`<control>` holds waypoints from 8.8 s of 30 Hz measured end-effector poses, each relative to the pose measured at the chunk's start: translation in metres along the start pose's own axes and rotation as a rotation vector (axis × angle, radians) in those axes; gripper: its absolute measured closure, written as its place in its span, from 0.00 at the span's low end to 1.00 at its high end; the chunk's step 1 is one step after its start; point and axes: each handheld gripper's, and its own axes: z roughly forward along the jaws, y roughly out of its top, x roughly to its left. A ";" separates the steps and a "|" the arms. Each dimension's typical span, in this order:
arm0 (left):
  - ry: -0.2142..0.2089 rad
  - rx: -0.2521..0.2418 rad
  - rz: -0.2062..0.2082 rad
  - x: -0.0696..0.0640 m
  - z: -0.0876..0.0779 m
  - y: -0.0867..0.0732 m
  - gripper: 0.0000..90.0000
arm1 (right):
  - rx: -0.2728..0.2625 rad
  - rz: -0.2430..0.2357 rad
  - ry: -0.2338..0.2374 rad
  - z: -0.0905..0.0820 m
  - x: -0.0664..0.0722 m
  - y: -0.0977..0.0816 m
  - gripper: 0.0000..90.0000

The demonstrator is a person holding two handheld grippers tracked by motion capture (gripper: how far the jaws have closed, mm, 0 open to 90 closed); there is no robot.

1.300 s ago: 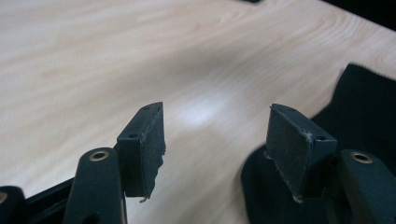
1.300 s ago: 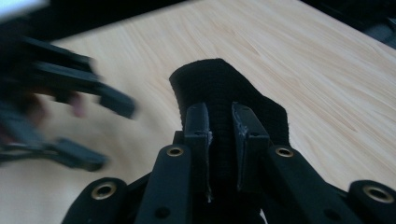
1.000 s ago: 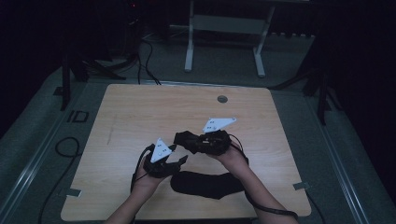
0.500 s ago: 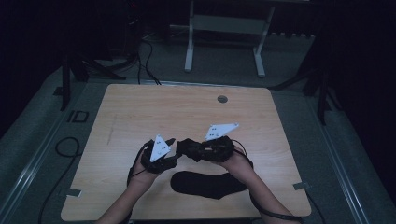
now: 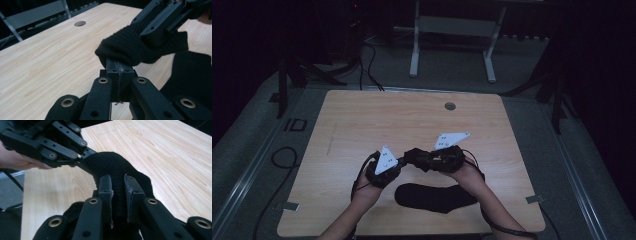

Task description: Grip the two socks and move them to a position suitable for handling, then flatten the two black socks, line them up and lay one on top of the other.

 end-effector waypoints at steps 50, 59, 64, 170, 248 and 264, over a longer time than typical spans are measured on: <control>0.034 0.255 -0.146 0.036 0.026 -0.022 0.97 | 0.090 0.111 -0.185 0.001 -0.037 -0.035 0.91; 0.036 0.274 -0.192 0.041 0.030 -0.034 0.97 | 0.135 0.158 -0.239 0.002 -0.051 -0.057 0.77; -0.015 0.263 -0.157 0.030 0.029 -0.028 0.97 | 0.139 0.197 -0.281 -0.004 -0.060 -0.061 0.58; -0.168 0.377 -0.222 0.000 0.018 -0.065 0.53 | 0.203 0.369 -0.349 -0.070 -0.001 -0.164 0.57; -0.088 0.449 -0.251 0.070 0.076 -0.031 0.91 | 0.261 0.352 -0.419 -0.019 -0.096 -0.114 0.91; -0.062 0.338 -0.207 0.058 0.061 -0.017 0.97 | 0.189 0.314 -0.390 -0.031 -0.079 -0.098 0.99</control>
